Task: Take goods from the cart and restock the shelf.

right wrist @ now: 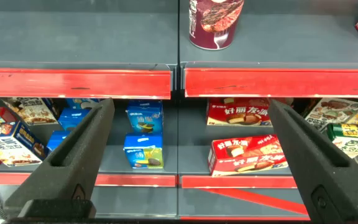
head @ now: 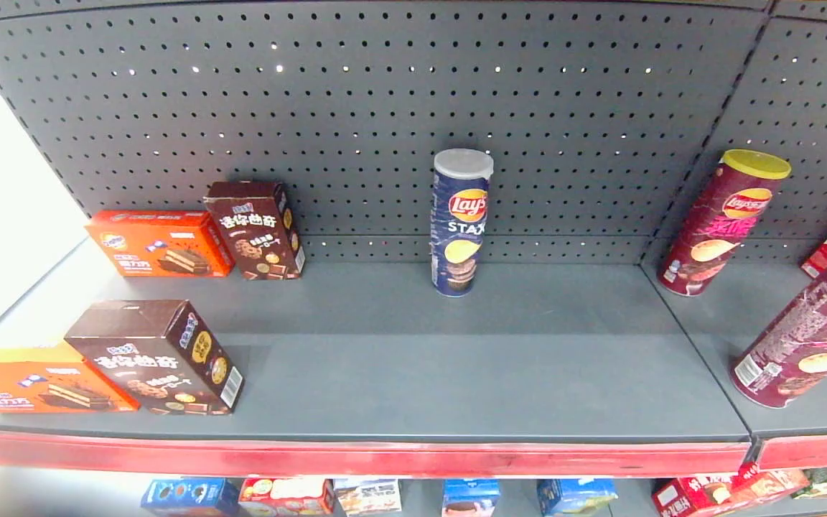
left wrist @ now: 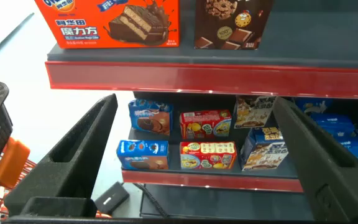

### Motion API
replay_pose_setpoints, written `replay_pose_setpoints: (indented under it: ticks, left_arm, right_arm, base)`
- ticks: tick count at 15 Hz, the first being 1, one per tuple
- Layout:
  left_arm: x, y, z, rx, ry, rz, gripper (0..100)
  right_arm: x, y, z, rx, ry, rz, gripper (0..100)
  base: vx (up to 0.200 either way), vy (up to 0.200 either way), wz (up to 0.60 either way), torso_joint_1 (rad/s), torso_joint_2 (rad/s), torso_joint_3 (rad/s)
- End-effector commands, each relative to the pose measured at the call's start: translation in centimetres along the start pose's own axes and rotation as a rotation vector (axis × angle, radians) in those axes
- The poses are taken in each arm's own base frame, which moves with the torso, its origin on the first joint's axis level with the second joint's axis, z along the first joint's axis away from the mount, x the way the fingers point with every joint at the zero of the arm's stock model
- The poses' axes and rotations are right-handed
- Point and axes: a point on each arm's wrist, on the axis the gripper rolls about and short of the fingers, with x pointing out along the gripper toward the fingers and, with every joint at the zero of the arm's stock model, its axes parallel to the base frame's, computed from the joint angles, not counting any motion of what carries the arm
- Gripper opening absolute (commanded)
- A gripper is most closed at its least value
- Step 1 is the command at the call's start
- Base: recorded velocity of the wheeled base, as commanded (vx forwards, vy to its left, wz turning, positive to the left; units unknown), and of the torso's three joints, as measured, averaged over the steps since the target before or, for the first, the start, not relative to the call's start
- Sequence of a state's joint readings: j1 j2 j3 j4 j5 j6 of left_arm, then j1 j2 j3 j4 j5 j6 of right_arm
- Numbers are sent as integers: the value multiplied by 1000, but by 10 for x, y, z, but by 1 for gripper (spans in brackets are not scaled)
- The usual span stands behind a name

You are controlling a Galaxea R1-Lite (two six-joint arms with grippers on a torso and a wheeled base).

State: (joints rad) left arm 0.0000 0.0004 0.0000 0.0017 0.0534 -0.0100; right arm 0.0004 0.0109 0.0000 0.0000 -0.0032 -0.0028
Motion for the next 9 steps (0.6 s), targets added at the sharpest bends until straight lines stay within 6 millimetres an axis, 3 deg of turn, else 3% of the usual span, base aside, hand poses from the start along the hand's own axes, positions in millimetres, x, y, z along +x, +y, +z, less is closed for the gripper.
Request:
replay_pose_setpoints:
  ticks: [1,5,9]
  left_arm:
    - [0,0,0,1,-1,0,100]
    - [0,0,0,-1,-1,0,100]
    - [0,0,0,-1,1,-1,100]
  right_arm:
    - [0,0,0,0,1,0,100]
    - [0,0,0,4,1,-2,100]
    - [0,0,0,0,1,-5,100]
  base:
    - [0,0,0,0,0,0]
    - [0,0,0,0,0,0]
    - [0,0,600,2,-1,4]
